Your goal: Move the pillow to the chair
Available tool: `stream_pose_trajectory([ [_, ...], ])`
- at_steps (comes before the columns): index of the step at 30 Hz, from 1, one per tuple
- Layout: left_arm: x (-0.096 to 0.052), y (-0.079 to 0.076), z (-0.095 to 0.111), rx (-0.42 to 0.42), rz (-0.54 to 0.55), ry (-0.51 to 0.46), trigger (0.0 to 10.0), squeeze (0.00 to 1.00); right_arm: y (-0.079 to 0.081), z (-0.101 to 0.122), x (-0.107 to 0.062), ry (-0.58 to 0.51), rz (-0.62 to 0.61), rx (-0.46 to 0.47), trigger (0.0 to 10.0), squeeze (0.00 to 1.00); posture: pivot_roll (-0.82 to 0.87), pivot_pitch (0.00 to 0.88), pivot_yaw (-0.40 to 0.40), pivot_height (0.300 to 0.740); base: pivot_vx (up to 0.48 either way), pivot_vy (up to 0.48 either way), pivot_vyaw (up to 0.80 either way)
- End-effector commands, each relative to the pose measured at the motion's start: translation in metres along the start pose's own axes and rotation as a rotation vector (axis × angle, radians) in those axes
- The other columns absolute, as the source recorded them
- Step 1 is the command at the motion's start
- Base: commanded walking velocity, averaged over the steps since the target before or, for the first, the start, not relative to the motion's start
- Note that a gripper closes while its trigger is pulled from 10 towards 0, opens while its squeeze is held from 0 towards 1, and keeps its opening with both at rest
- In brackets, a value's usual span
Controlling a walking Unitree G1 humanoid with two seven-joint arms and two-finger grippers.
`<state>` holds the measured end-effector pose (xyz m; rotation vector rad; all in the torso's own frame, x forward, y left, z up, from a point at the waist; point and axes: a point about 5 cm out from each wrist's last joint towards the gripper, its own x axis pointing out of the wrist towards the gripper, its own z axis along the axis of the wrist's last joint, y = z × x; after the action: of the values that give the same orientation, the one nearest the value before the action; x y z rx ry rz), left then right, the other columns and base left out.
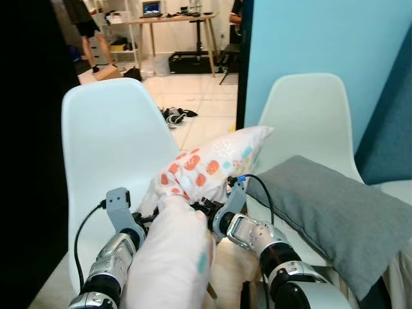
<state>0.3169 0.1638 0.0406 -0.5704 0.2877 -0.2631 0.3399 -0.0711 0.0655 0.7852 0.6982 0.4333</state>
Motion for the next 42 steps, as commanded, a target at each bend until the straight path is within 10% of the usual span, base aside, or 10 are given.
stream_pose_trajectory([
  [1, -0.002, -0.003, -0.004, -0.029, -0.070, 0.039, 10.0, 0.00, 0.003, -0.014, 0.005, 0.068, -0.014, -0.007, 10.0, 0.00, -0.08, 0.048, 0.027, 0.524, 0.000, 0.000, 0.00],
  [7, -0.009, -0.004, -0.018, 0.121, -0.158, 0.173, 10.0, 0.00, 0.003, -0.013, 0.005, 0.066, -0.020, -0.014, 10.0, 0.00, -0.08, 0.050, 0.027, 0.504, 0.000, 0.000, 0.00],
  [10, -0.015, 0.007, -0.036, 0.371, -0.078, 0.304, 10.0, 0.00, 0.004, -0.012, 0.006, 0.060, -0.019, -0.014, 10.0, 0.00, -0.08, 0.050, 0.028, 0.491, 0.000, 0.000, 0.00],
  [11, -0.017, 0.009, -0.040, 0.426, -0.070, 0.330, 4.0, 0.00, 0.004, -0.011, 0.006, 0.059, -0.018, -0.014, 10.0, 0.00, -0.08, 0.050, 0.028, 0.487, 0.000, 0.000, 0.00],
  [13, -0.018, 0.011, -0.042, 0.434, -0.055, 0.345, 4.0, 0.00, 0.005, -0.011, 0.006, 0.057, -0.015, -0.013, 10.0, 0.00, -0.08, 0.050, 0.028, 0.482, 0.000, 0.000, 0.00],
  [14, -0.020, 0.013, -0.044, 0.452, -0.025, 0.367, 0.0, 0.00, 0.005, -0.010, 0.006, 0.053, -0.011, -0.012, 10.0, 0.00, -0.08, 0.050, 0.028, 0.482, 0.000, 0.000, 0.00],
  [29, -0.022, 0.027, -0.043, 0.483, 0.135, 0.401, 0.0, 0.00, 0.013, 0.000, 0.006, 0.004, 0.035, 0.005, 10.0, 0.00, -0.09, 0.049, 0.035, 0.482, 0.000, 0.000, 0.00],
  [40, -0.003, 0.020, 0.015, 0.409, 0.196, 0.089, 0.0, 0.00, 0.029, -0.004, 0.009, 0.037, 0.171, -0.189, 10.0, 0.00, -0.09, 0.043, 0.040, 0.482, 0.000, 0.000, 0.00],
  [41, -0.002, 0.019, 0.021, 0.407, 0.201, 0.063, 0.0, 0.00, 0.030, -0.004, 0.009, 0.036, 0.177, -0.197, 10.0, 0.75, -0.09, 0.043, 0.040, 0.482, 0.000, 0.000, 0.00],
  [42, 0.000, 0.018, 0.030, 0.413, 0.205, 0.026, 0.0, 0.00, 0.030, -0.003, 0.009, 0.028, 0.180, -0.188, 10.0, 0.75, -0.09, 0.037, 0.038, 0.482, 0.000, 0.000, 0.00],
])
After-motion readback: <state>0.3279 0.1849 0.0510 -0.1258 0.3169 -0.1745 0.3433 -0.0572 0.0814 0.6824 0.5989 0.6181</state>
